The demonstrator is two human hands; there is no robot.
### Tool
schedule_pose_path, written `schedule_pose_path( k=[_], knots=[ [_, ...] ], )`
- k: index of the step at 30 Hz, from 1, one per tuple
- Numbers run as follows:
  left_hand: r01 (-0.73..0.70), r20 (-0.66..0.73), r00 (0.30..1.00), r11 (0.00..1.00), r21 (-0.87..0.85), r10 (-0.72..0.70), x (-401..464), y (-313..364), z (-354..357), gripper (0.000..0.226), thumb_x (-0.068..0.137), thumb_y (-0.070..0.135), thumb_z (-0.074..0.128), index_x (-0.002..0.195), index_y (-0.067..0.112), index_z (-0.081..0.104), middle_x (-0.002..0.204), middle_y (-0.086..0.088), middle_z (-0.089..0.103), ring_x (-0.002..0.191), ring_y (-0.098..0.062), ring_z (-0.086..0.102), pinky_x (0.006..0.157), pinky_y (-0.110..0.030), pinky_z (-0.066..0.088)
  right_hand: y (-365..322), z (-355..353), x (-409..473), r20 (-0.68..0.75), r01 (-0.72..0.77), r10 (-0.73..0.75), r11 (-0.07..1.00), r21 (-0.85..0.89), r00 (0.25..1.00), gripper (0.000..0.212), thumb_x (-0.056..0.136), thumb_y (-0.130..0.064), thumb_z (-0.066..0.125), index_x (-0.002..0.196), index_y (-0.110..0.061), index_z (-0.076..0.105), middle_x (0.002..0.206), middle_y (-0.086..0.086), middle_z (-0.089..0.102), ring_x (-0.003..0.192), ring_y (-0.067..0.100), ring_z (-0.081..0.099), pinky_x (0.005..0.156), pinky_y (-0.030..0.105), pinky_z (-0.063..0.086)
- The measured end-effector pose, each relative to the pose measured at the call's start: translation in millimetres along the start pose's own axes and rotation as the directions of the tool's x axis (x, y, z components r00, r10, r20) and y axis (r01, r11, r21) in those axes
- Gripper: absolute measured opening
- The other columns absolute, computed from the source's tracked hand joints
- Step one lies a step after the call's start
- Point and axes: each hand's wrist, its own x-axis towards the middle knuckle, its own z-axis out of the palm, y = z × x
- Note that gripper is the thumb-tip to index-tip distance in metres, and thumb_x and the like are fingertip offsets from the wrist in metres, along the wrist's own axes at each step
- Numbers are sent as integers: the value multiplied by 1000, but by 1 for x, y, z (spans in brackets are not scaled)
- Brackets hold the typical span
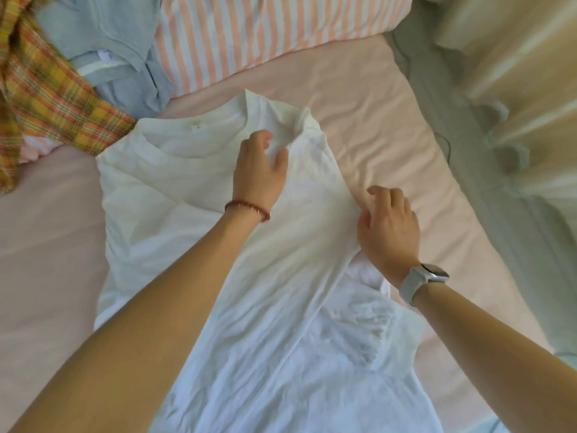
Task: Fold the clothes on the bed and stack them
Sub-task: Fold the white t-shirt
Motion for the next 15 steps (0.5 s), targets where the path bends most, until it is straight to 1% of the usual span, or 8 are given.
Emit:
schedule_pose_path(
  k=[2, 3, 5, 6, 8, 10, 13, 15],
  knots=[
    [-106, -58, 992, 993, 46, 108, -36, -24, -16, 38, 87, 26, 53, 116, 2, 54, 112, -14, 56, 96, -31, 57, 84, -38, 45, -14, 3, 3, -100, 185, -187, 982, -25, 977, 38, 84, -14, 42, 119, -5, 55, 112, 18, 57, 100, 39, 54, 81, 46, 43],
    [-121, -68, 990, 990, 76, 126, -55, -37, -24, 39, 85, 30, 50, 112, 2, 56, 107, -14, 57, 91, -32, 58, 81, -40, 47, -22, 6, 4, -82, 294, -297, 955, -50, 951, 41, 84, -16, 40, 122, -7, 54, 117, 17, 57, 105, 38, 53, 86, 49, 42],
    [-96, -68, 992, 979, 178, 109, -89, -67, -37, 44, 82, 37, 46, 108, 4, 57, 100, -12, 59, 86, -34, 59, 74, -41, 47, -36, 16, 7, 39, 507, -506, 854, -111, 861, 45, 88, -21, 37, 131, -12, 48, 132, 15, 52, 122, 35, 45, 99, 57, 34],
    [-84, -59, 993, 958, 274, 104, -103, -82, -41, 44, 81, 40, 46, 107, 6, 57, 98, -11, 60, 85, -34, 59, 72, -41, 47, -43, 22, 8, 127, 583, -569, 799, -147, 812, 47, 90, -24, 35, 135, -16, 45, 138, 14, 48, 127, 34, 40, 103, 60, 28],
    [-80, -18, 995, 871, 485, 102, -122, -109, -43, 45, 78, 47, 49, 107, 12, 54, 98, -10, 61, 88, -32, 57, 69, -38, 46, -50, 35, 9, 307, 652, -586, 733, -193, 750, 49, 92, -31, 29, 137, -21, 44, 143, 12, 42, 132, 37, 37, 104, 63, 24],
    [-87, -12, 993, 812, 577, 115, -128, -127, -44, 45, 77, 52, 49, 108, 18, 49, 102, -9, 60, 92, -25, 48, 70, -36, 42, -55, 42, 11, 428, 645, -529, 742, -185, 732, 51, 93, -36, 22, 138, -24, 43, 145, 11, 40, 133, 39, 35, 104, 63, 23],
    [-153, -4, 981, 786, 599, 194, -110, -134, -51, 46, 78, 50, 48, 112, 20, 49, 107, -8, 60, 96, -22, 43, 75, -36, 34, -65, 39, 27, 422, 639, -517, 735, -228, 745, 53, 93, -36, 20, 139, -23, 42, 145, 12, 40, 133, 38, 35, 104, 63, 25],
    [-190, 45, 976, 738, 648, 212, -87, -138, -57, 50, 81, 47, 45, 123, 20, 50, 125, -12, 55, 112, -27, 42, 84, -40, 34, -73, 36, 44, 446, 622, -482, 742, -252, 755, 56, 93, -39, 14, 145, -25, 30, 151, 12, 28, 139, 36, 25, 107, 62, 19]
  ],
)
